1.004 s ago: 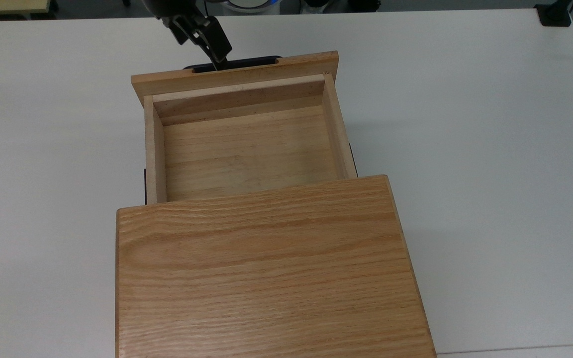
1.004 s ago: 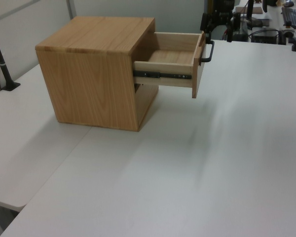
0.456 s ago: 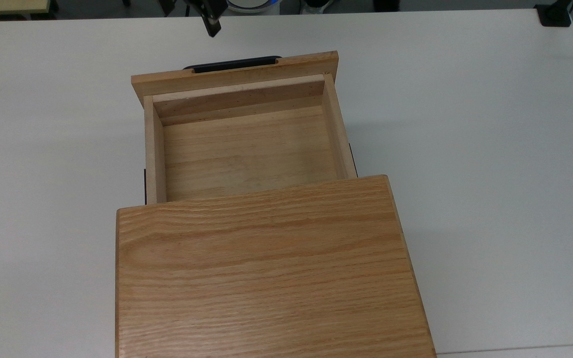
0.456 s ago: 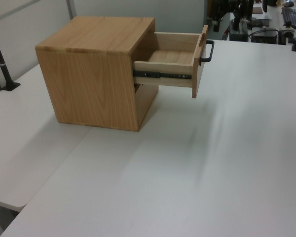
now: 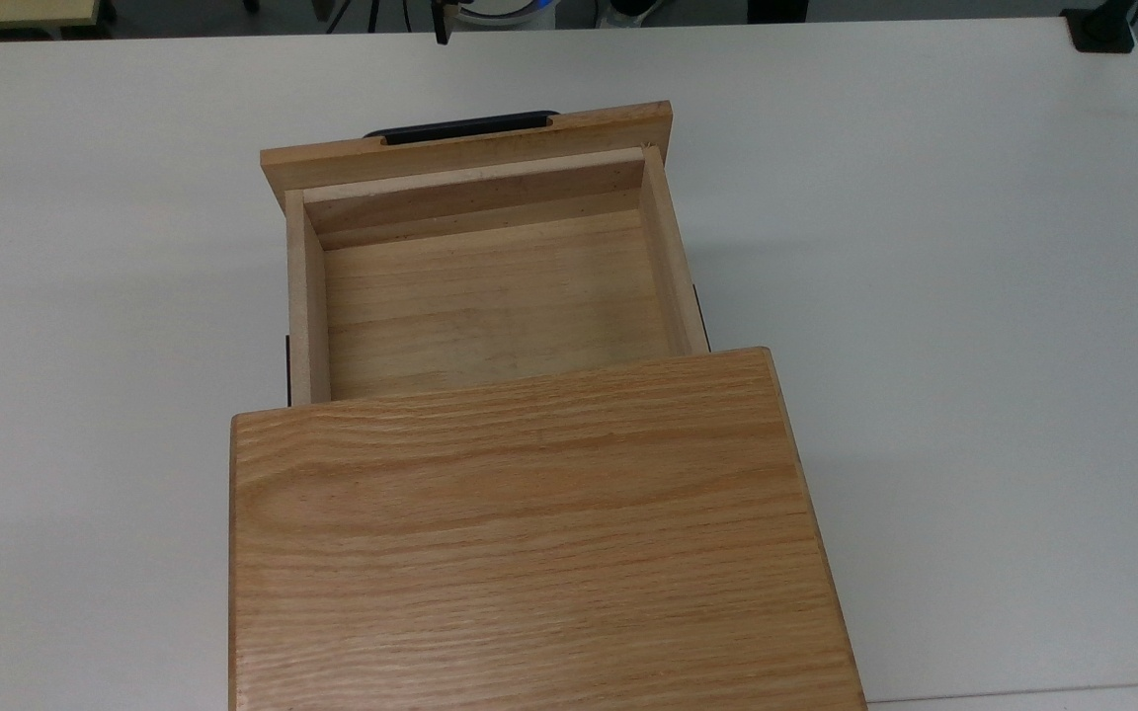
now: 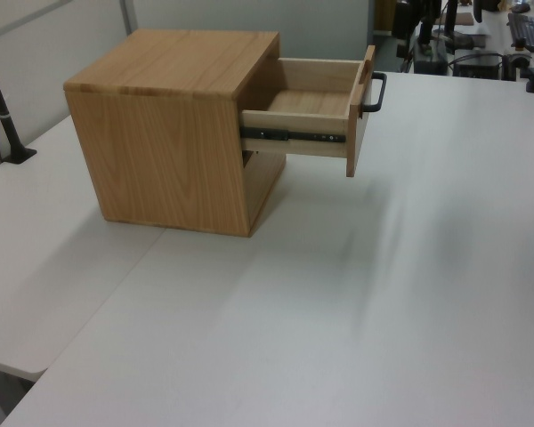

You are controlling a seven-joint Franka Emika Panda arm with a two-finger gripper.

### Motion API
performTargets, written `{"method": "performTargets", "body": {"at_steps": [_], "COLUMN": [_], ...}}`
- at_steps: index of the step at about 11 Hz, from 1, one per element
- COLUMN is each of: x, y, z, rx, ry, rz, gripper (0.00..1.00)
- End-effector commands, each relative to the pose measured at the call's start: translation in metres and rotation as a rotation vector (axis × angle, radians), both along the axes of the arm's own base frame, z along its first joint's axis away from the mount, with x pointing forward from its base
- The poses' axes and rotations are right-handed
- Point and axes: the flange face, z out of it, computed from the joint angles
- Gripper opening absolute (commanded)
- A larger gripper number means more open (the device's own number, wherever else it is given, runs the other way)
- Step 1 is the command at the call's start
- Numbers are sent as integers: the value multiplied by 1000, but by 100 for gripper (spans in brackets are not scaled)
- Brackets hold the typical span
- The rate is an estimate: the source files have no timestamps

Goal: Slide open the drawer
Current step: 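Release the handle and raise the gripper away from the drawer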

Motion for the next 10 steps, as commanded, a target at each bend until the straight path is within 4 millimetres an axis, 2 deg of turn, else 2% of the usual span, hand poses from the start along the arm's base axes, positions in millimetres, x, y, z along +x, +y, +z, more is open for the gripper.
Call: {"method": "performTargets", "body": {"at_steps": [1, 3, 6, 10], "x": [-13, -5, 5, 4], "y": [-11, 0, 9, 16], "z": [4, 1, -6, -7], "rx": [-23, -29, -14, -13], "ry": [-6, -32, -45, -40], "rz": [261, 280, 169, 188], "gripper": [100, 100, 100, 100]}}
